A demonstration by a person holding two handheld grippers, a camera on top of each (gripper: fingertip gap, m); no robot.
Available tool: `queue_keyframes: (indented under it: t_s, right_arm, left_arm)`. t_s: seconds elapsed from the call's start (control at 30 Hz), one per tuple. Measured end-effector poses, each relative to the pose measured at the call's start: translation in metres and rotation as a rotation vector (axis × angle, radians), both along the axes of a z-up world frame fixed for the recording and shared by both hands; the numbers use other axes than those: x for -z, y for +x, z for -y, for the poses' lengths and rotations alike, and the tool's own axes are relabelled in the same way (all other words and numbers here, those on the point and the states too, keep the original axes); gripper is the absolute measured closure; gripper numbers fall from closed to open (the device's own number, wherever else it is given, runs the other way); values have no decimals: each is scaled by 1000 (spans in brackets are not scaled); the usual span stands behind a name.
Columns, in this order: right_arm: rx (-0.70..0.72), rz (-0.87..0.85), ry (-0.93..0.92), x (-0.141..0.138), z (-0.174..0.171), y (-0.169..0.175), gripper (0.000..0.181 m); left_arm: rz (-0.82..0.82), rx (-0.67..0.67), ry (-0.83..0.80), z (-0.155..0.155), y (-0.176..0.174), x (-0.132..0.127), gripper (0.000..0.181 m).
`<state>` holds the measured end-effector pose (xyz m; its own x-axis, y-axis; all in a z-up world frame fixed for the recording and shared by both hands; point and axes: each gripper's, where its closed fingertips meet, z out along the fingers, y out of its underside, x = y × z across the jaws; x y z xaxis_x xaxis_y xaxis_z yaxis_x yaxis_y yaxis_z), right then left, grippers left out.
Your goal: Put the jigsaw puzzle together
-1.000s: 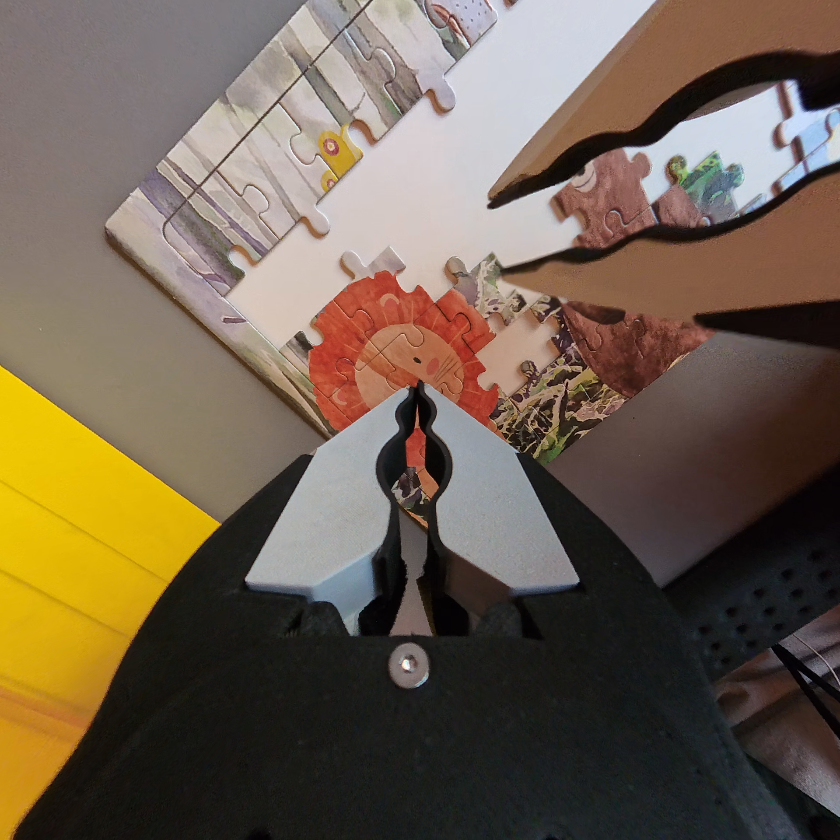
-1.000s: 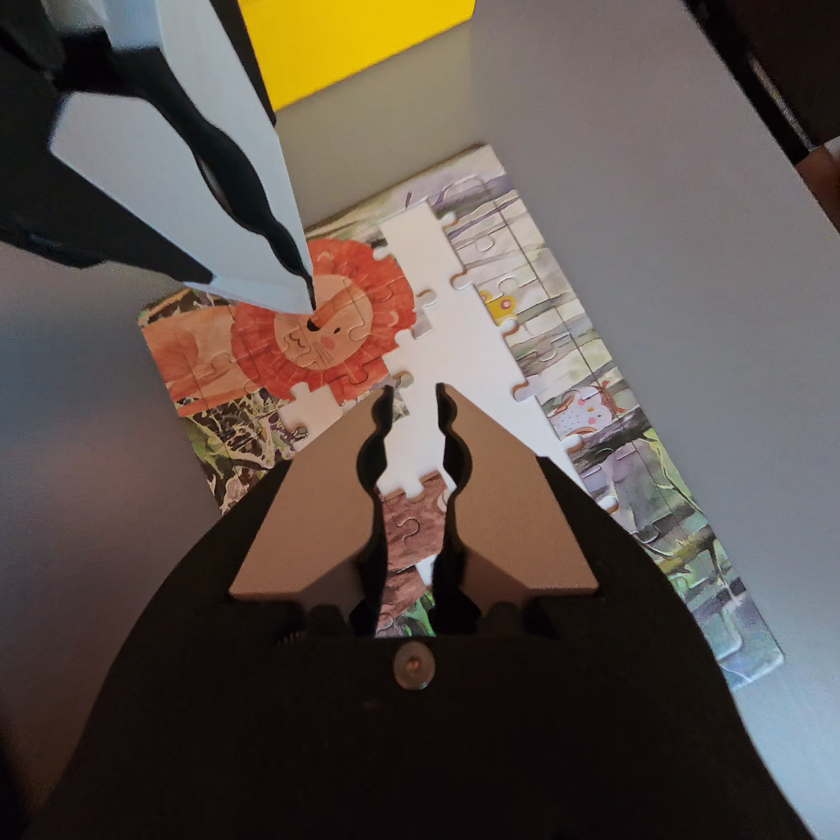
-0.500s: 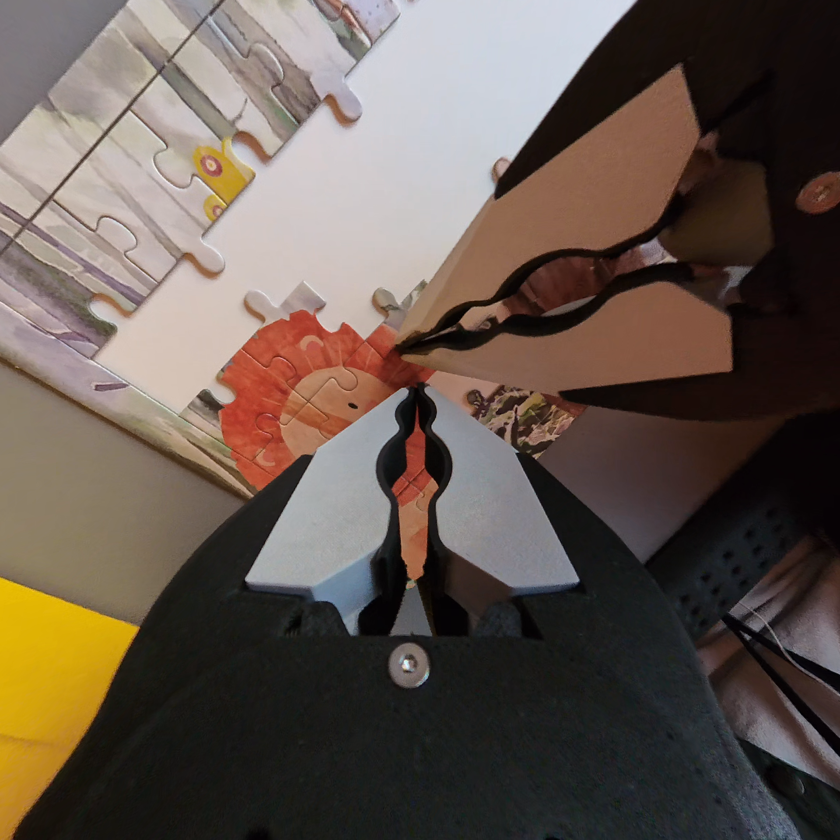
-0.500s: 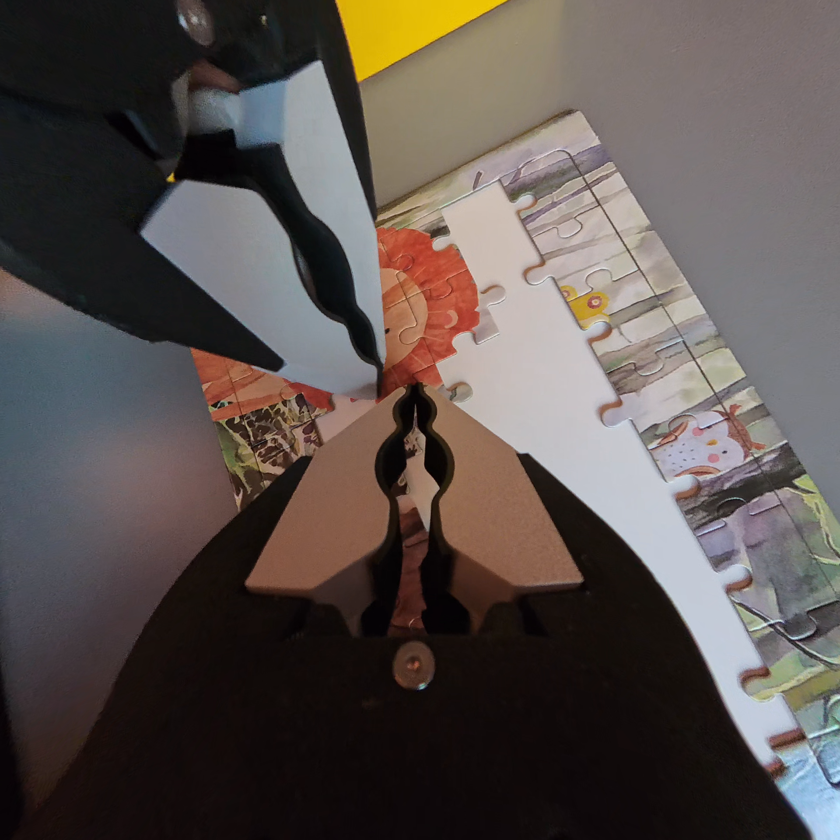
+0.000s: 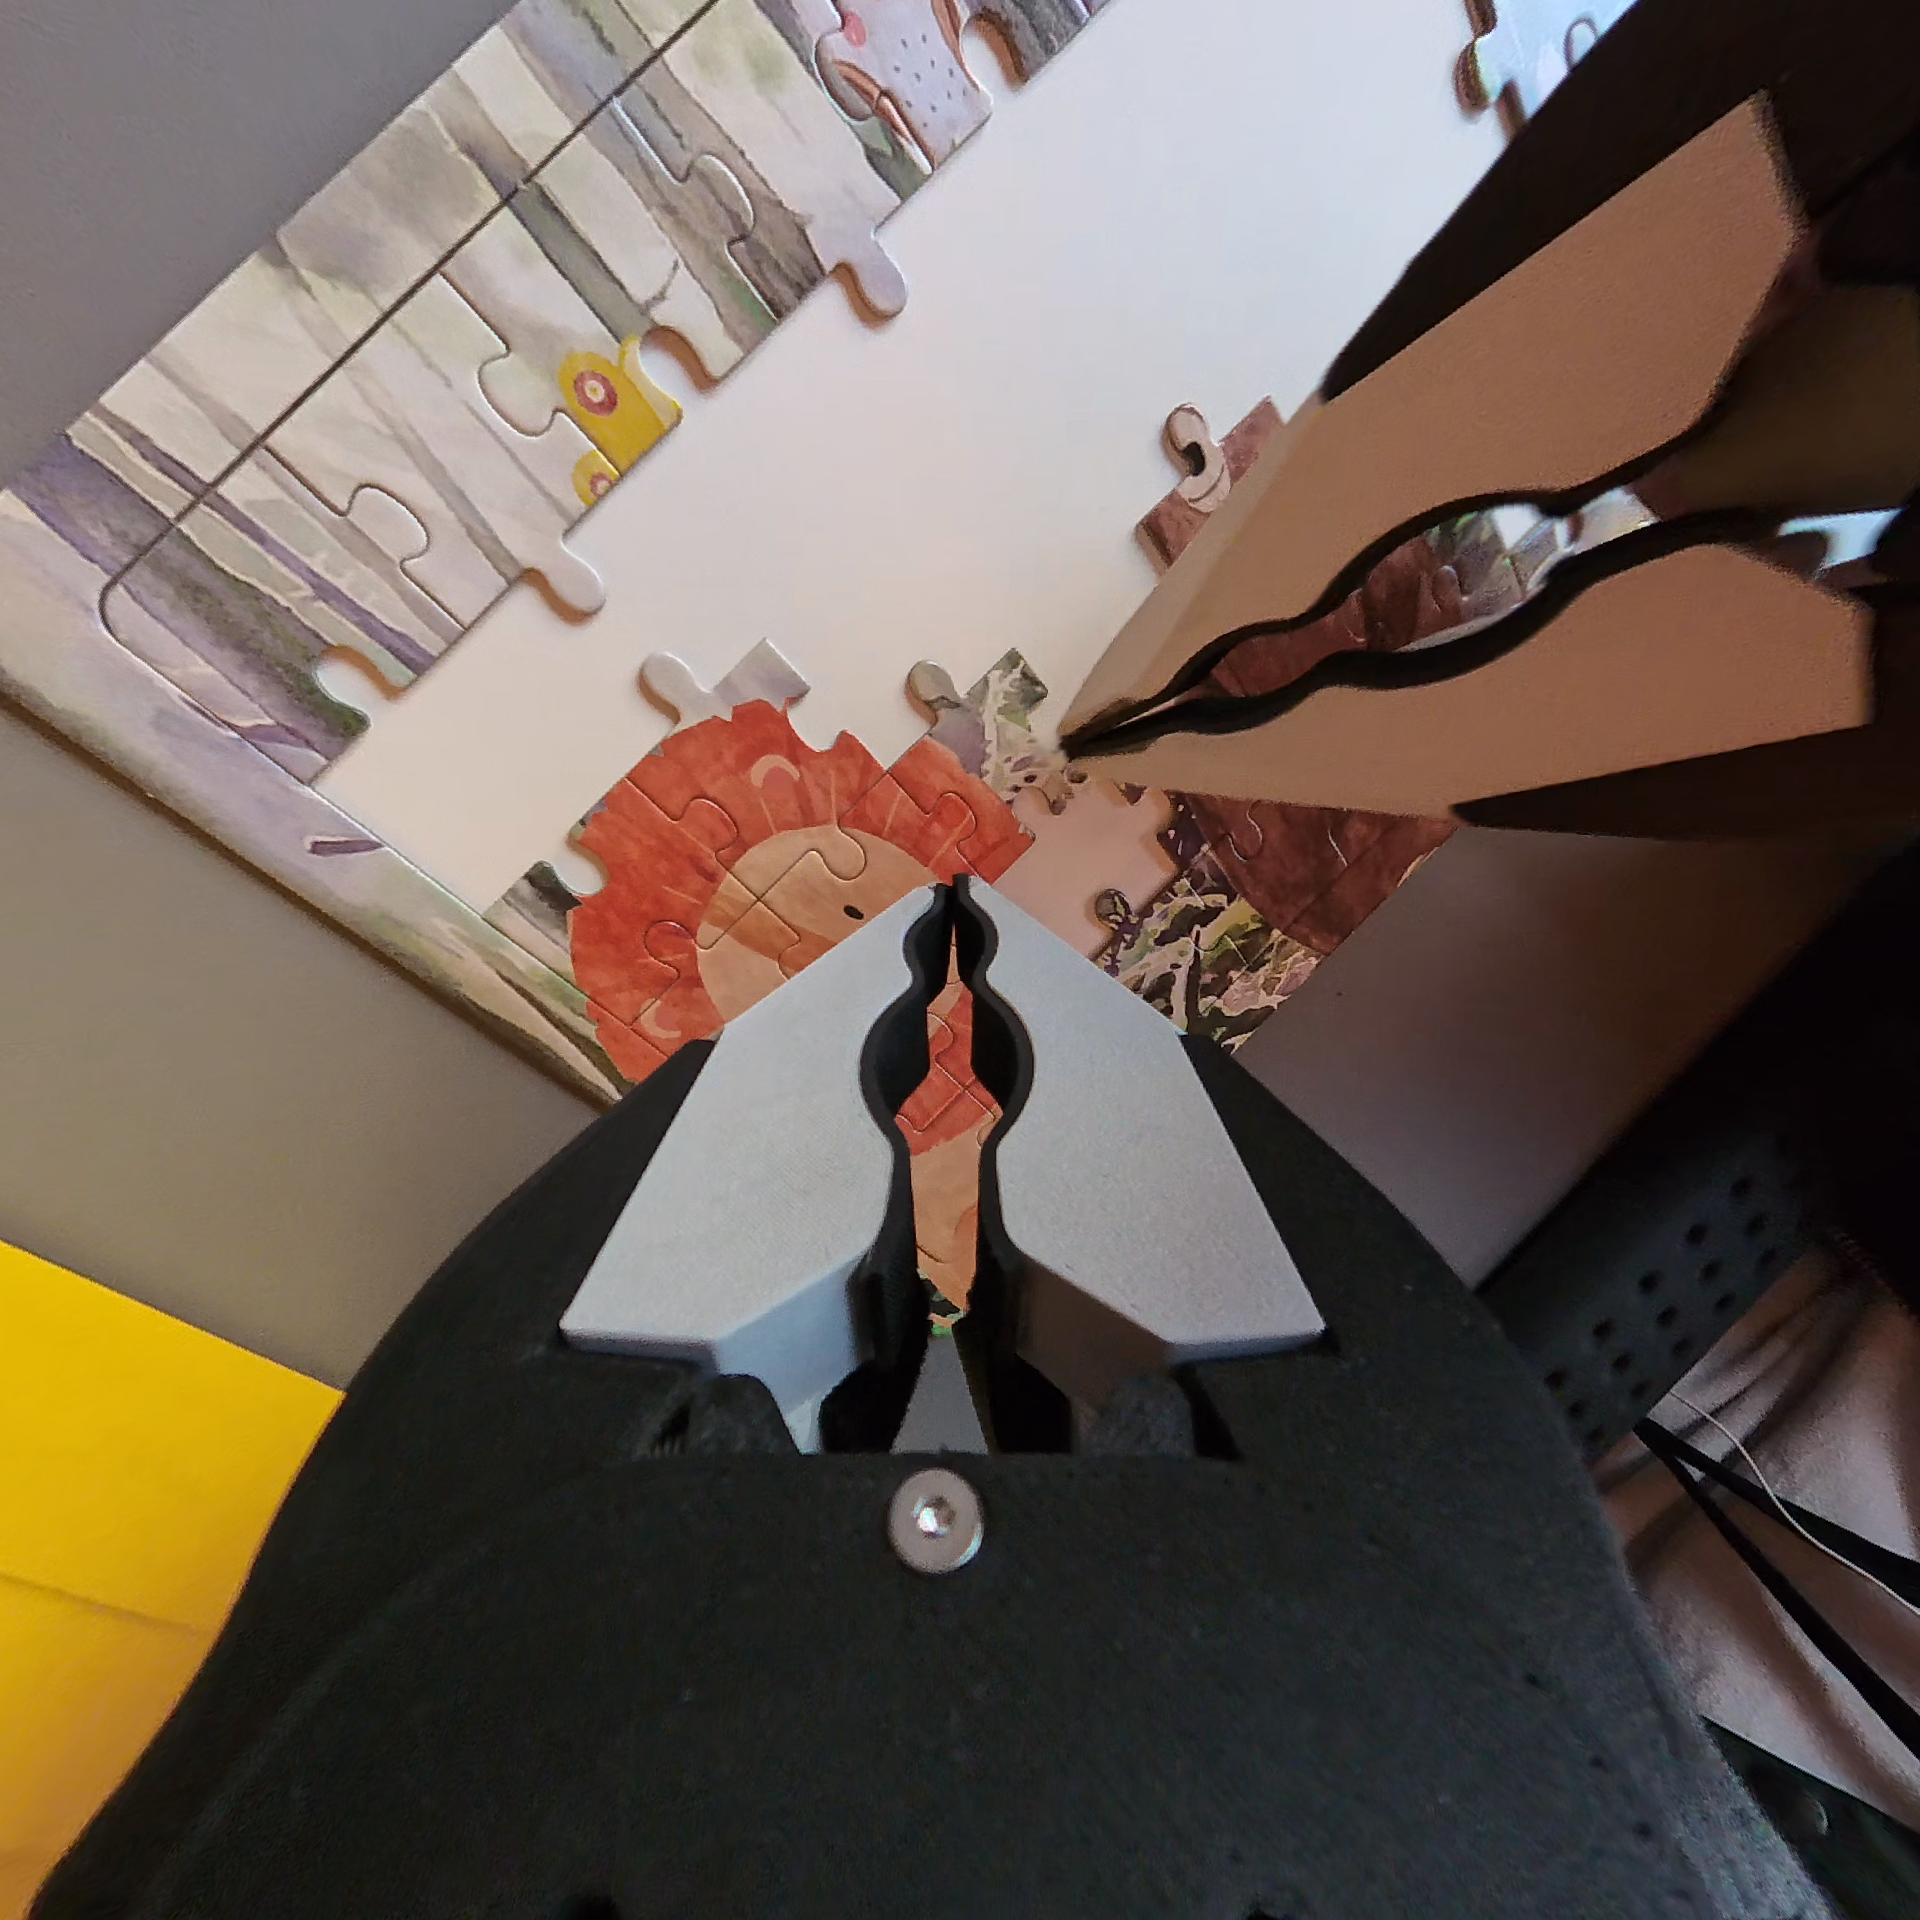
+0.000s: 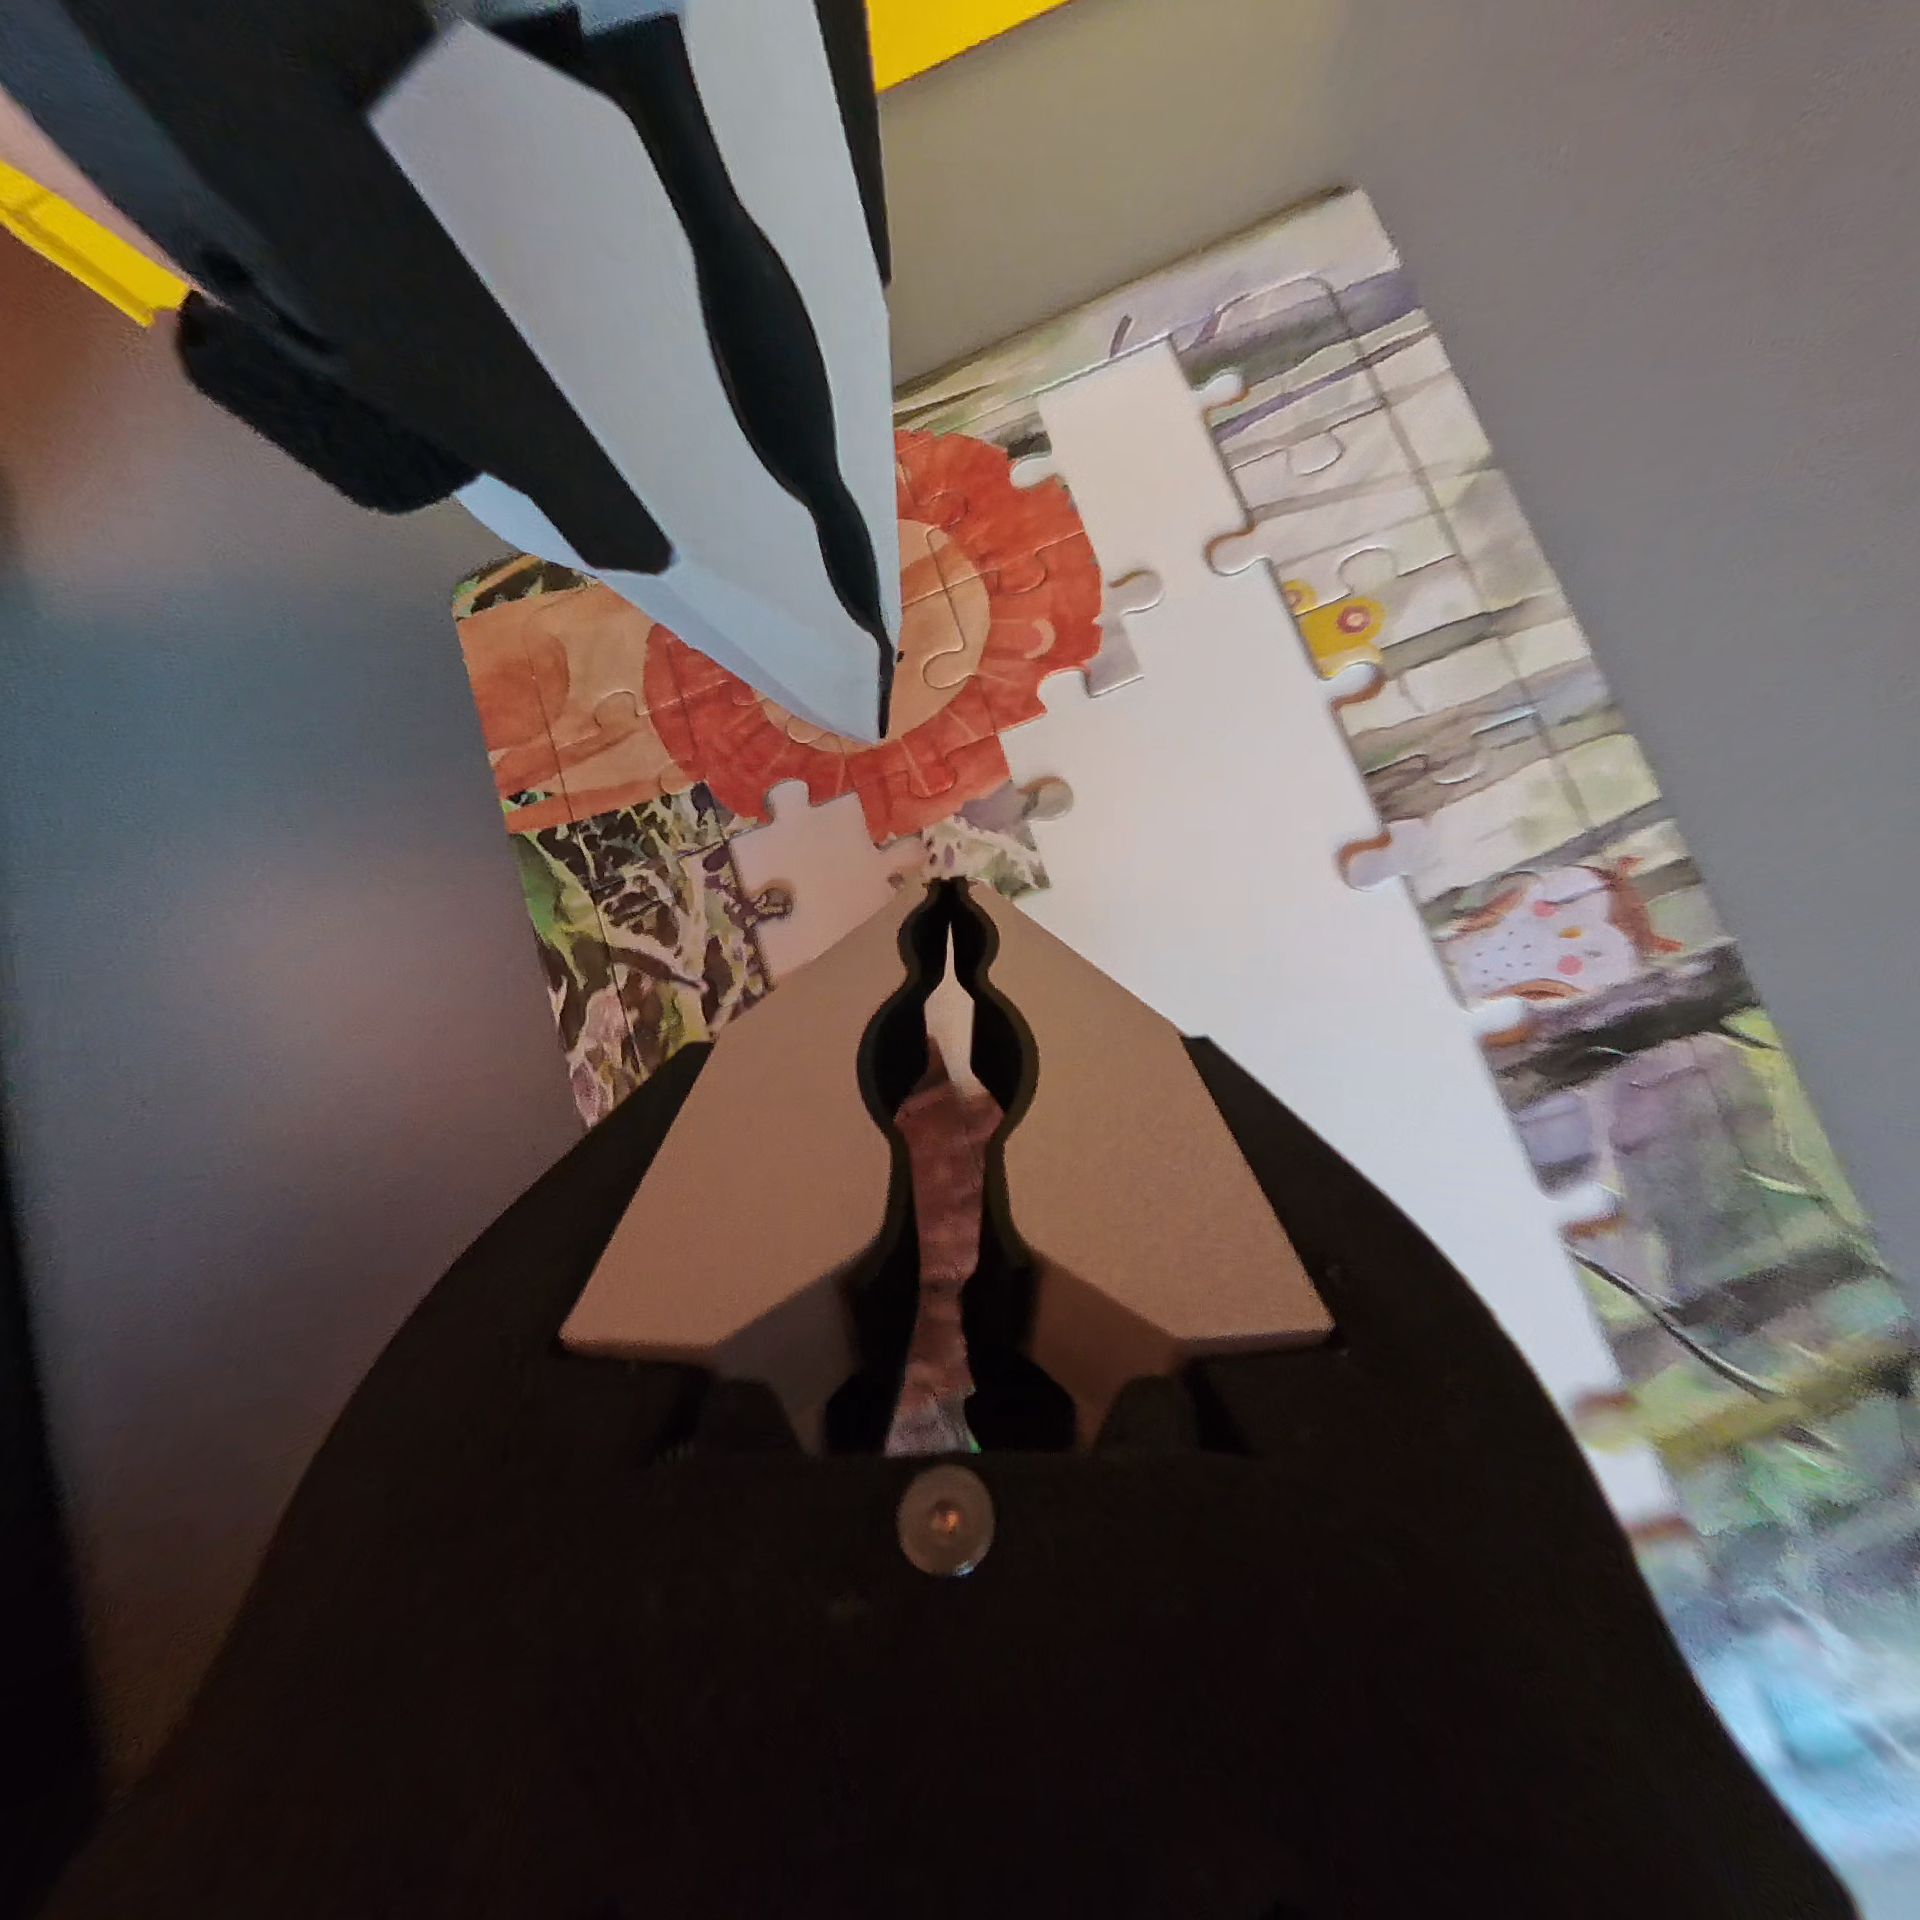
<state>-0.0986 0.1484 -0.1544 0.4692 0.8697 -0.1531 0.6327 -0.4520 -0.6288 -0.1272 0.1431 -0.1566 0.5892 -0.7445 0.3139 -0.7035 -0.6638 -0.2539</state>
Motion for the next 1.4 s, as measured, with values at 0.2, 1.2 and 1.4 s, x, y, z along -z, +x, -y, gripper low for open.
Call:
queue_keyframes:
  t_s: [0.2,1.2,1.4]
  right_arm:
    - [236,55,417,-149,-14,120,181]
    - [458,136,226,-58,1,294,152]
    - [-37,-98,278,-94,12,28,152]
  left_arm:
    - [32,-21,33,-5,-3,-15,181]
    - [60,-57,79,-16,-13,-35,181]
    - [36,-101,98,-21,-25,-42,181]
